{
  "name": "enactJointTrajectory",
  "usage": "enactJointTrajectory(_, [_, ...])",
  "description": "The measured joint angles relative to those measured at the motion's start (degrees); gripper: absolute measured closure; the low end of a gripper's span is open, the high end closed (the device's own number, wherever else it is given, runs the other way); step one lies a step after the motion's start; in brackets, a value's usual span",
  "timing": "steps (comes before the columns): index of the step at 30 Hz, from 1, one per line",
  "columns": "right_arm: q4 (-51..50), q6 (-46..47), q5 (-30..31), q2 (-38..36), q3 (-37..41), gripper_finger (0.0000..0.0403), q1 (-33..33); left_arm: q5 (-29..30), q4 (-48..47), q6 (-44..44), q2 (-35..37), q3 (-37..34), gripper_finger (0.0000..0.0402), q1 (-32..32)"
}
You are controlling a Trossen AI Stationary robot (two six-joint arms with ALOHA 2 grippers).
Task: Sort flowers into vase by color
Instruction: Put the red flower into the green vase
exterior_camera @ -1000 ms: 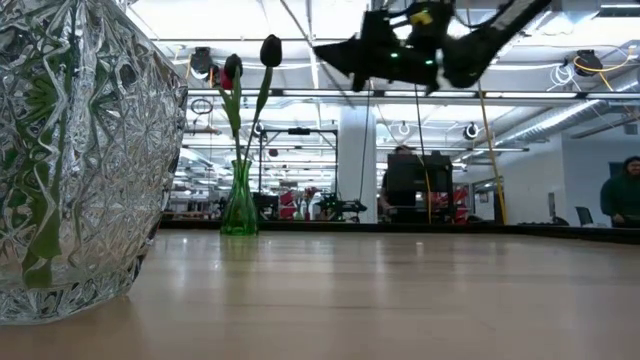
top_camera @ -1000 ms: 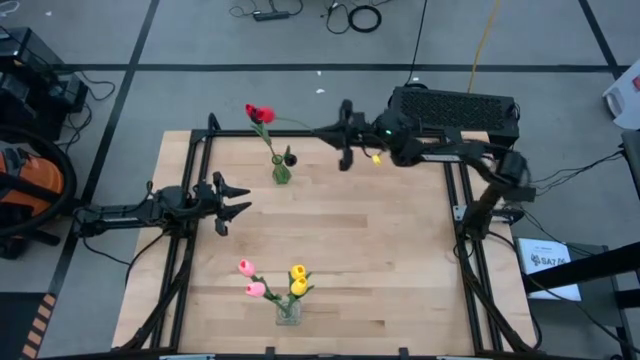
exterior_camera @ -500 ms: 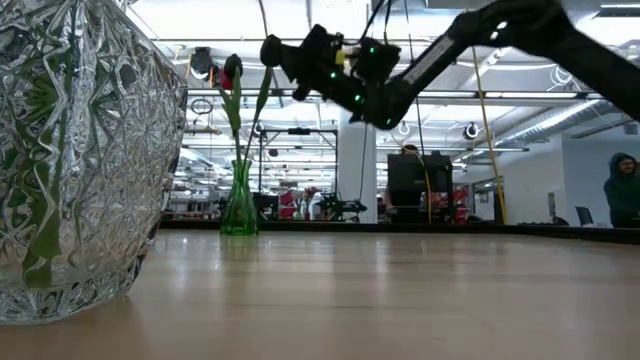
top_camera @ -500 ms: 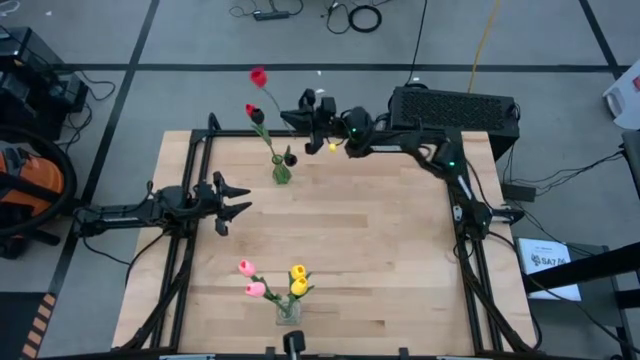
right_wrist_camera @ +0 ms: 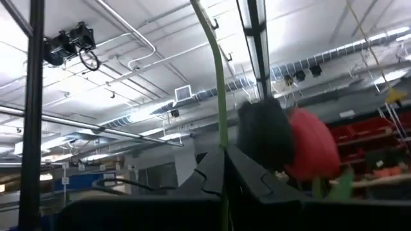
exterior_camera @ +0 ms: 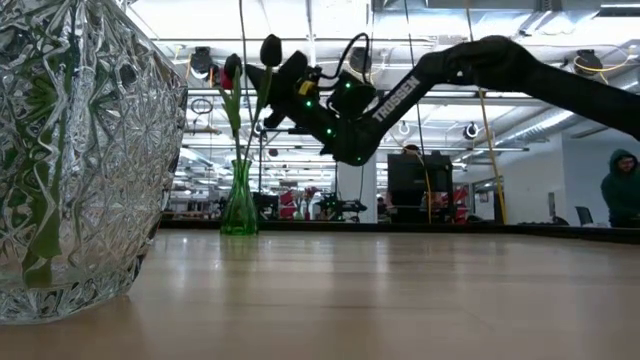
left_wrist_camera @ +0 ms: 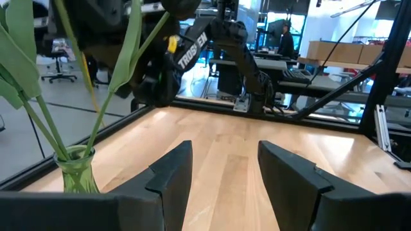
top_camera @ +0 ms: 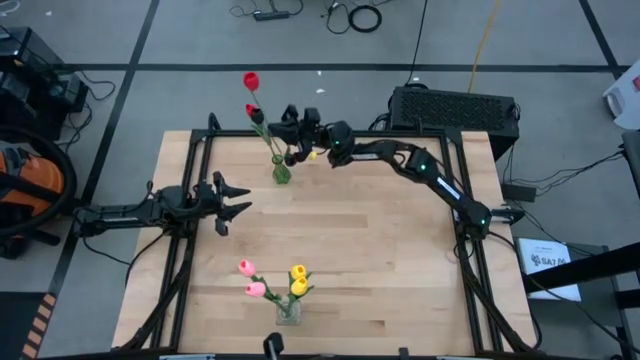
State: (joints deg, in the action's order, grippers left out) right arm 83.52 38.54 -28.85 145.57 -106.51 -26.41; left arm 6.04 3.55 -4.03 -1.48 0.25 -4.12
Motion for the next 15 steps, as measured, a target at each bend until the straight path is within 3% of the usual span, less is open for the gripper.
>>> enactJointTrajectory(15, [0.65, -2.14, -1.09, 3.56, -0.16, 0.0403, -0.52, 0.00, -0.02, -0.01, -0.02, 0.00, 0.0217, 0.00])
